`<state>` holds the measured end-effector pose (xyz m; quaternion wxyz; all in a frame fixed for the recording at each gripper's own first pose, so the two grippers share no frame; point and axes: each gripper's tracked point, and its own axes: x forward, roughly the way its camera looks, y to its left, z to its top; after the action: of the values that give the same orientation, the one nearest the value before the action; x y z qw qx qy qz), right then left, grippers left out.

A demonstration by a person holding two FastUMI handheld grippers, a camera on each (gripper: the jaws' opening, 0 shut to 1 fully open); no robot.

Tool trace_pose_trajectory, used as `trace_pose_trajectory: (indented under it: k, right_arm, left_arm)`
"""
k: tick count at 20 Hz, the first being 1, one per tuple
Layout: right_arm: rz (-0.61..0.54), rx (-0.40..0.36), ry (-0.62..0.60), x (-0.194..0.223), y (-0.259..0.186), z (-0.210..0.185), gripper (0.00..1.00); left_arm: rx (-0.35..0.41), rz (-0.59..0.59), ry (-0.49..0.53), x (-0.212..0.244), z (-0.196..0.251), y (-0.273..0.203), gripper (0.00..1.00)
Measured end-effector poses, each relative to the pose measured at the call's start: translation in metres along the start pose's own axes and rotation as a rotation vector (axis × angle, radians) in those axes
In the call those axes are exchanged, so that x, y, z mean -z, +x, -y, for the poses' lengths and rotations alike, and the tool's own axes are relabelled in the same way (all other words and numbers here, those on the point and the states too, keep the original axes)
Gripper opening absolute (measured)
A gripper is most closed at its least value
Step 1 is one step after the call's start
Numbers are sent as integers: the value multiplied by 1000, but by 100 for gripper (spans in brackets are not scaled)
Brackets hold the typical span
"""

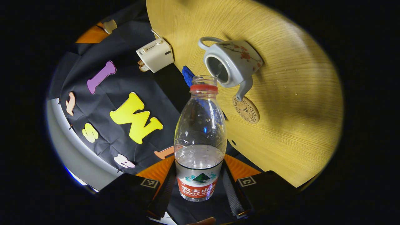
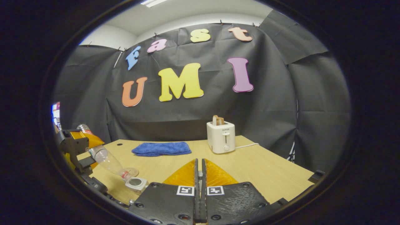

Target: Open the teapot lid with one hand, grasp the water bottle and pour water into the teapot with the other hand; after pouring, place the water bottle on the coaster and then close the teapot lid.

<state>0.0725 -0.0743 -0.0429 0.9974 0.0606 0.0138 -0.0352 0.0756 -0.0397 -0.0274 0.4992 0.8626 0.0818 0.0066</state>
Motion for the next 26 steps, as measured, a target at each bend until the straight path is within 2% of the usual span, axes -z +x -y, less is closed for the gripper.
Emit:
trace_pose_trajectory:
  k: [7, 10, 14, 16, 19, 23, 26]
  right_arm:
    - [-12, -6, -10, 4, 2, -4, 0]
    - [-22, -6, -4, 6, 3, -2, 0]
    - [-21, 10, -11, 5, 4, 4, 0]
    - [-19, 32, -18, 4, 6, 12, 0]
    - [-31, 43, -16, 9, 8, 15, 0]
    - [-45, 44, -24, 14, 9, 14, 0]
    - [-46, 38, -33, 14, 10, 9, 0]
  left_arm:
    - [2, 2, 15, 1, 1, 0, 77]
    - [16, 22, -56, 0, 7, 4, 76]
    - [139, 90, -344, -4, 36, 7, 76]
    - [139, 115, -434, -8, 30, 15, 76]
    - [188, 148, -646, -9, 35, 18, 79]
    - [171, 157, -892, -3, 12, 21, 76]
    - [154, 190, -1126, -4, -9, 20, 77]
